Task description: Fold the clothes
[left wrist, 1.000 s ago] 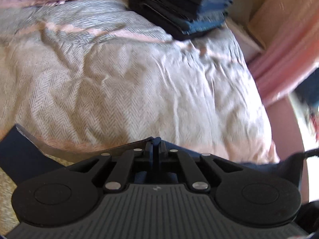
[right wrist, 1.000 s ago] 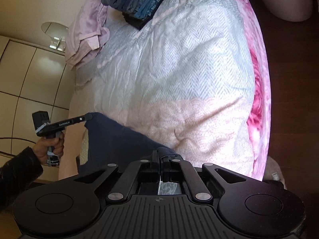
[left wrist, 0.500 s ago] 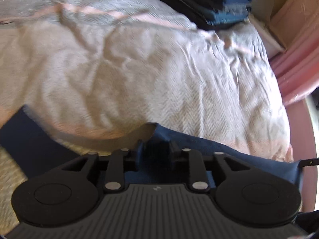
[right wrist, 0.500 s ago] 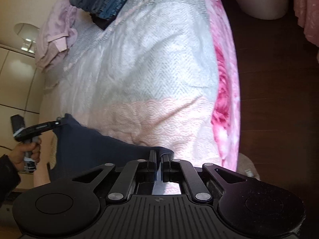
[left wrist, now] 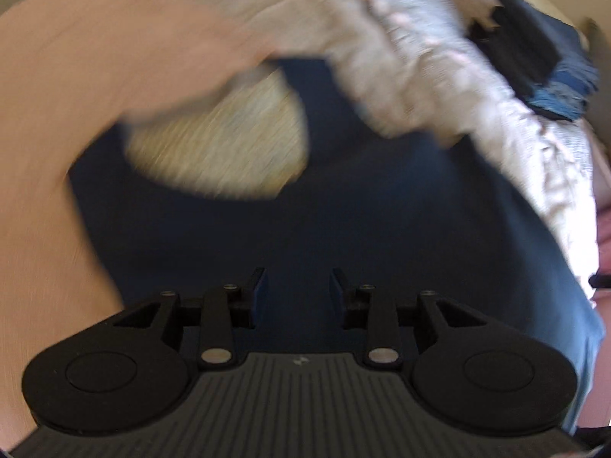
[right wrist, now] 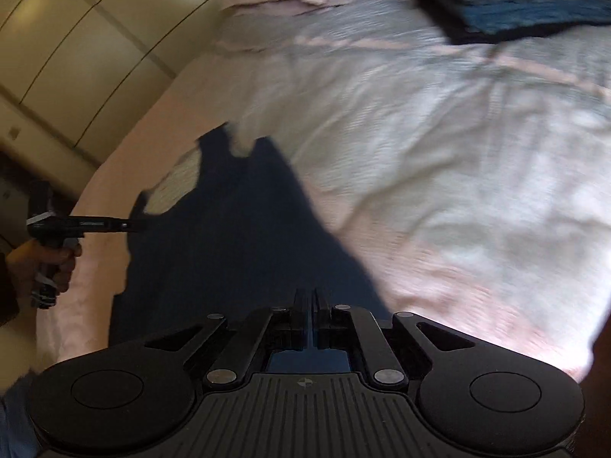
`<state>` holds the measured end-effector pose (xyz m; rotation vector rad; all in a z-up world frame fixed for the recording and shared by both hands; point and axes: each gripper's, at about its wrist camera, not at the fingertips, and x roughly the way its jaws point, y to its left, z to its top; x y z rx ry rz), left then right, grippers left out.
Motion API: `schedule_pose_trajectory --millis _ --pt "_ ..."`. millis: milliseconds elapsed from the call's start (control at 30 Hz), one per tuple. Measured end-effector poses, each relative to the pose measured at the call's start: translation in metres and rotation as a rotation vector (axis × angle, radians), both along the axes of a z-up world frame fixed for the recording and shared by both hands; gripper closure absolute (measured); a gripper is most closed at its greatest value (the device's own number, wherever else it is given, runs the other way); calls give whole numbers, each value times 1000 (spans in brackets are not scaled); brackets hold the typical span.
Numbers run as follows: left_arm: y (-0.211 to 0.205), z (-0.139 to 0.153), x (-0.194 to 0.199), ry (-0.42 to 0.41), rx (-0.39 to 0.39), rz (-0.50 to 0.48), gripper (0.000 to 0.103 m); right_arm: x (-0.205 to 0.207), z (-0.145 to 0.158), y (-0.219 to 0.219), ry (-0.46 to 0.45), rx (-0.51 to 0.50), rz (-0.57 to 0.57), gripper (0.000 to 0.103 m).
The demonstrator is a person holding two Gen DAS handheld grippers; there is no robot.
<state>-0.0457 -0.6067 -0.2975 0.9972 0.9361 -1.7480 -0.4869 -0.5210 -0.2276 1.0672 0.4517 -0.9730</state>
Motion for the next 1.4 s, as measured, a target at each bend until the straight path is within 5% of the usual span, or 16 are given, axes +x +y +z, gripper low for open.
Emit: schedule_pose_trajectory --millis 200,367,467,567,633,667,700,767,933,1233,1400 --pt "18 -32 35 -1 -11 90 75 97 -39 -81 -26 -38 350 96" --pt "9 -38 52 26 -77 149 77 120 -73 -131 16 -4 507 96" --pt "10 -31 69 21 -107 226 77 98 -71 -152 103 -30 381 96" --pt "57 -24 73 60 -64 280 76 81 -63 -159 209 -27 248 95" --pt "88 -19 75 86 -35 315 76 88 -50 -149 228 -57 281 93" --pt "103 -16 76 99 -21 333 76 92 -44 -140 224 -70 302 83" --pt "119 -14 78 112 -6 351 74 98 -39 -129 207 -78 330 58" --pt "150 -8 80 138 23 387 74 108 -30 -105 167 -89 381 28" --pt "228 -7 63 185 107 435 72 127 -52 -35 100 45 502 28" --pt "352 -12 -1 222 220 452 72 93 -83 62 388 202 614 28" --pt "395 -8 -9 178 257 495 72 42 -101 77 429 337 551 28"
